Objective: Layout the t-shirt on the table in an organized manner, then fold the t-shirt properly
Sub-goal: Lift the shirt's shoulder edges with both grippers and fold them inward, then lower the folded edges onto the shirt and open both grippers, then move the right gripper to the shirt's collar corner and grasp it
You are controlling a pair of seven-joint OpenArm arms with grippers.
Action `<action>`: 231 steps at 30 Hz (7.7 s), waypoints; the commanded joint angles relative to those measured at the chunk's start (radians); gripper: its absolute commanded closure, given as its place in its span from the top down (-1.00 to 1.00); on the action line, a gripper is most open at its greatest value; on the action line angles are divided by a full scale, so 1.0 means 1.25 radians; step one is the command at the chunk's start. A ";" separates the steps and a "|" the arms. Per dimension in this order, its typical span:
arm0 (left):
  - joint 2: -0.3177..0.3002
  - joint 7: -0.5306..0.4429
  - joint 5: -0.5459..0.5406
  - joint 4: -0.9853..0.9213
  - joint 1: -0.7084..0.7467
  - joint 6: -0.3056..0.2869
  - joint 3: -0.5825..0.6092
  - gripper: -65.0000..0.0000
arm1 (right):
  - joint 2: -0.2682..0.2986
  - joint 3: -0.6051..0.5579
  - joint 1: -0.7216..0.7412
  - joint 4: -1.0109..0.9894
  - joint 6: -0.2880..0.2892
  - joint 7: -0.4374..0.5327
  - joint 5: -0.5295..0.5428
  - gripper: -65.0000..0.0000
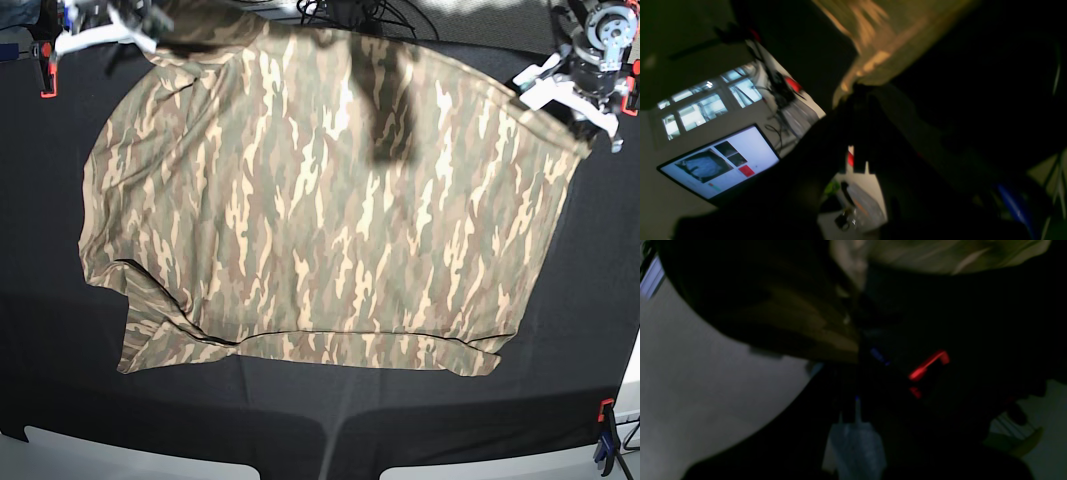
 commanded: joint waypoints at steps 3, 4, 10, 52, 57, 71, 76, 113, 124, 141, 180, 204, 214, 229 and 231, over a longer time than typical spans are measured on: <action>-0.015 -0.020 0.014 0.027 -0.023 0.012 -0.006 -1.00 | 0.011 0.005 0.065 0.014 -0.011 0.003 -0.015 -1.00; -0.016 -0.025 0.013 0.027 -0.035 0.012 -0.006 -1.00 | 0.011 0.005 0.091 0.014 -0.011 0.005 -0.015 -1.00; -0.015 -0.065 -0.123 0.026 -0.157 0.012 -0.009 -1.00 | 0.011 0.005 0.248 0.014 -0.010 0.048 0.042 -1.00; 0.099 -0.301 -0.414 -0.298 -0.423 0.012 -0.009 -1.00 | 0.037 0.005 0.689 -0.263 -0.001 0.166 0.269 -1.00; 0.120 -0.302 -0.414 -0.309 -0.426 0.012 -0.009 -1.00 | 0.036 0.004 0.753 -0.331 0.045 0.183 0.334 -1.00; 0.168 -0.377 -0.406 -0.361 -0.473 0.012 -0.009 -1.00 | 0.035 0.004 0.780 -0.403 0.086 0.182 0.357 -1.00; 0.189 -0.370 -0.443 -0.361 -0.517 0.012 -0.009 -1.00 | 0.035 0.004 0.780 -0.403 0.085 0.180 0.358 -1.00; 0.203 -0.522 -0.482 -0.488 -0.602 0.011 -0.009 -1.00 | 0.035 0.004 0.780 -0.403 -0.043 0.145 0.314 -1.00; 0.203 -0.519 -0.540 -0.503 -0.603 0.011 -0.009 -1.00 | 0.035 0.004 0.780 -0.403 -0.044 0.141 0.309 -1.00; 0.240 -0.326 -0.578 -0.500 -0.603 0.011 -0.009 -0.10 | 0.035 0.004 0.758 -0.362 0.113 0.078 0.416 -0.12; 0.308 -0.335 -0.576 -0.395 -0.536 0.009 -0.009 -0.10 | 0.038 -0.206 0.565 -0.462 0.122 0.163 0.012 -0.16; 0.308 -0.336 -0.576 -0.395 -0.536 0.009 -0.009 -0.10 | 0.118 -0.205 0.544 -0.330 0.094 0.093 0.039 -0.16; 0.308 -0.336 -0.575 -0.395 -0.536 0.009 -0.009 -0.10 | 0.122 -0.205 0.505 -0.332 0.117 0.085 0.035 -0.16; 0.308 -0.336 -0.576 -0.395 -0.536 0.009 -0.009 -0.10 | 0.122 -0.205 0.505 -0.377 0.096 0.114 -0.002 -0.42; 0.308 -0.336 -0.575 -0.395 -0.536 0.009 -0.009 -0.10 | 0.122 -0.205 0.505 -0.380 0.093 0.114 -0.004 -0.56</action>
